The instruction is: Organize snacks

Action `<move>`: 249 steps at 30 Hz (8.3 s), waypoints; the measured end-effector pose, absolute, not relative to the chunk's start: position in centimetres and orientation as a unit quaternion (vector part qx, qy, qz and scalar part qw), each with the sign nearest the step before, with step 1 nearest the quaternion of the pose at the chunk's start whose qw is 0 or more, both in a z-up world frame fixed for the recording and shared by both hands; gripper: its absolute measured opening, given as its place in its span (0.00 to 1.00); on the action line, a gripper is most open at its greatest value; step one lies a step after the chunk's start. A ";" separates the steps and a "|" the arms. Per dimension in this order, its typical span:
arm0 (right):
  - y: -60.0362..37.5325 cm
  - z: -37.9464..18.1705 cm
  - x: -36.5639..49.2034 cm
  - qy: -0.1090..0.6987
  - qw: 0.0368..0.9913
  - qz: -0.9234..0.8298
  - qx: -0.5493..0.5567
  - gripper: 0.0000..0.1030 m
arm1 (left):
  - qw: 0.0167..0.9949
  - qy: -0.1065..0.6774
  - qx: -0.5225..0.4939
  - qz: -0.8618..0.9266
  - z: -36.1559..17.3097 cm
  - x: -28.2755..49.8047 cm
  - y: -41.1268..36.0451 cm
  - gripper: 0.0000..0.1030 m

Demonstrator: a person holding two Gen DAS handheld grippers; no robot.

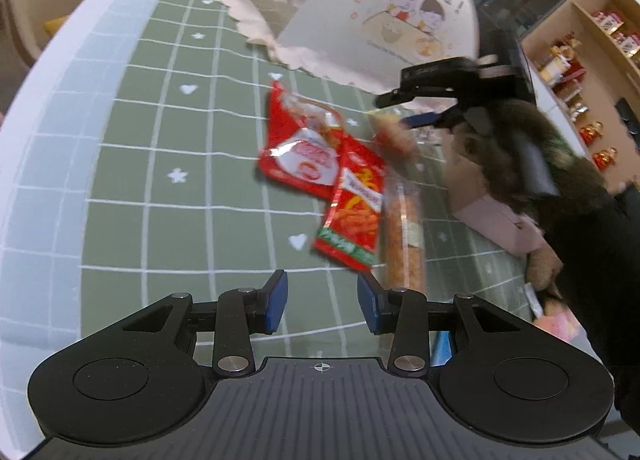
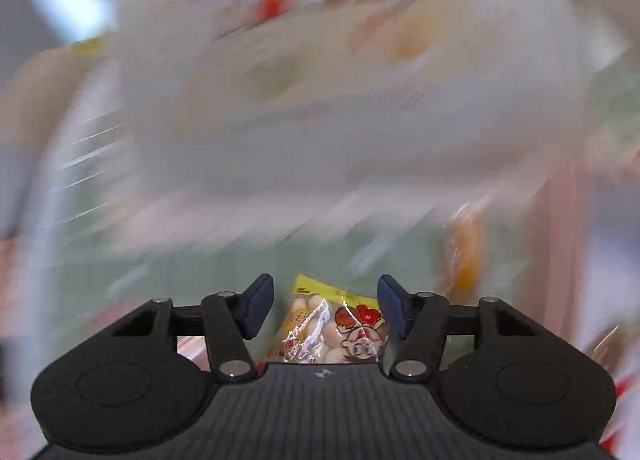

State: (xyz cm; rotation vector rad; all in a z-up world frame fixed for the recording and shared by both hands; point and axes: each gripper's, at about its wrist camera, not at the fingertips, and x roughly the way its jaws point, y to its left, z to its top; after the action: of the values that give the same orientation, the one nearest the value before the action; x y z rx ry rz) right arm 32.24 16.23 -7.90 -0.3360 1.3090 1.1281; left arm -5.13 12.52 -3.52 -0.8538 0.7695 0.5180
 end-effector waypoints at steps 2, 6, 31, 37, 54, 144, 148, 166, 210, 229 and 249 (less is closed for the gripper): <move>14.0 -4.8 32.0 0.561 0.624 0.530 -0.124 0.48 | 0.817 0.353 -0.394 0.228 -3.2 -4.7 12.4 0.41; 11.6 0.6 32.8 0.428 0.743 0.472 -0.205 0.50 | 0.828 0.335 -0.399 0.209 -2.9 -3.9 12.2 0.41; 6.6 -7.3 23.8 0.525 0.665 0.474 -0.239 0.18 | 0.821 0.395 -0.370 0.179 -4.5 -2.9 11.3 0.41; -3.5 -5.5 21.8 0.533 0.699 0.437 -0.189 0.18 | 0.838 0.407 -0.335 0.142 -4.3 1.1 11.2 0.41; -17.6 -6.5 15.0 0.553 0.744 0.363 -0.100 0.60 | 0.858 0.432 -0.248 0.127 -5.2 8.2 11.2 0.41; -24.3 -3.6 19.4 0.467 0.844 0.250 -0.087 0.68 | 0.835 0.526 -0.155 0.045 -8.4 21.0 -3.3 0.24; -23.9 -3.3 19.3 0.461 0.844 0.253 -0.103 0.68 | 0.841 0.517 -0.158 0.009 -7.4 18.7 -3.6 0.23; -21.3 -0.9 20.0 0.416 0.850 0.288 -0.145 0.68 | 0.928 0.242 -0.282 0.030 5.9 23.2 7.0 0.26; -6.1 -5.8 12.0 0.499 0.712 0.474 -0.137 0.71 | 0.858 0.470 -0.157 0.136 -8.2 6.6 13.2 0.39; -13.1 -5.2 16.5 0.482 0.784 0.372 -0.122 0.68 | 0.853 0.504 -0.055 0.124 -7.7 11.3 6.7 0.47; -14.2 -8.8 14.4 0.520 0.771 0.348 -0.121 0.90 | 0.876 0.426 -0.131 0.183 -5.4 8.6 12.8 0.68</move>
State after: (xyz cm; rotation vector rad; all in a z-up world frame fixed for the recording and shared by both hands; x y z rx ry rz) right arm 14.40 -14.22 -8.83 -0.2625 1.1284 0.7538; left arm 8.64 12.84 -5.44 -0.2739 0.8897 0.3812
